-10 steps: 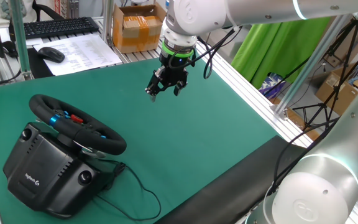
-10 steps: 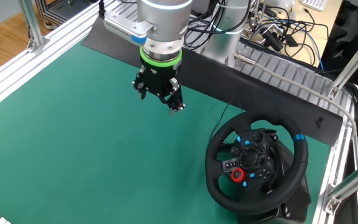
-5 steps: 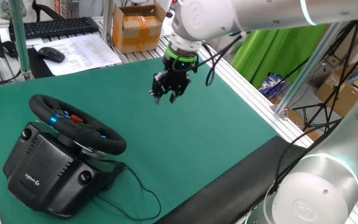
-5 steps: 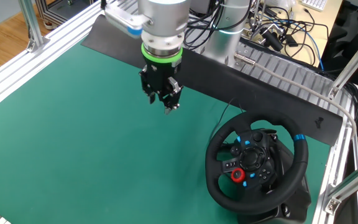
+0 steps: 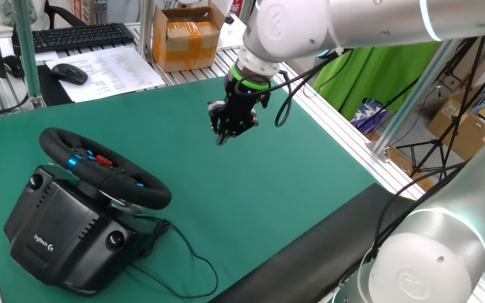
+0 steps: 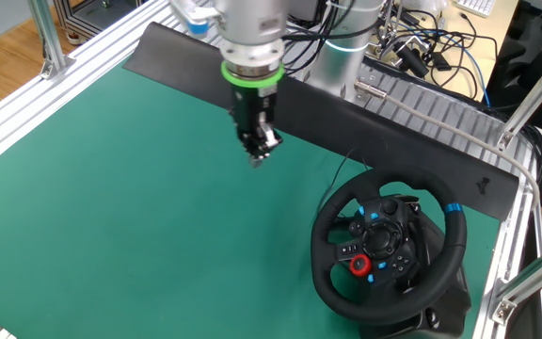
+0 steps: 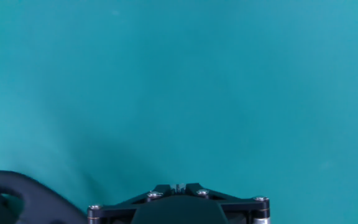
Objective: Rotate the steering wheel 90 degrees counterclockwise
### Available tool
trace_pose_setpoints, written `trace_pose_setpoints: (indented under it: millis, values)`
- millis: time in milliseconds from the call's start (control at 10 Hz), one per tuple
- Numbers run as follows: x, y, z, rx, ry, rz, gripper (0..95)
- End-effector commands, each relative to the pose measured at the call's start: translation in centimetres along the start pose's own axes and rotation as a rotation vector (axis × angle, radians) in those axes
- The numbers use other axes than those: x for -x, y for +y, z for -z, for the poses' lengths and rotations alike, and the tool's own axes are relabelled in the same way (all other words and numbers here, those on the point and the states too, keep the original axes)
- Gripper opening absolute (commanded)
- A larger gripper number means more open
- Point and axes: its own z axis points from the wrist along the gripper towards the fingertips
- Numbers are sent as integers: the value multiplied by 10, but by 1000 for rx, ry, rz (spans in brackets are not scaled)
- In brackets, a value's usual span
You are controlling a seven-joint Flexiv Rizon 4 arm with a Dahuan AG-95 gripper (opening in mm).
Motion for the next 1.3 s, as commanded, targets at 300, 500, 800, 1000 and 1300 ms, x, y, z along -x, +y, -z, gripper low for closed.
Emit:
trace_pose_setpoints:
  millis: [300,500,800,1000,1300]
  values:
    - [-33,31,6,-7,18,-79,0]
    - [-44,40,6,-8,21,-98,0]
    - [-61,50,11,-6,42,-129,0]
    - [-69,55,13,-14,55,-143,0]
    - [-88,64,16,-23,68,-195,0]
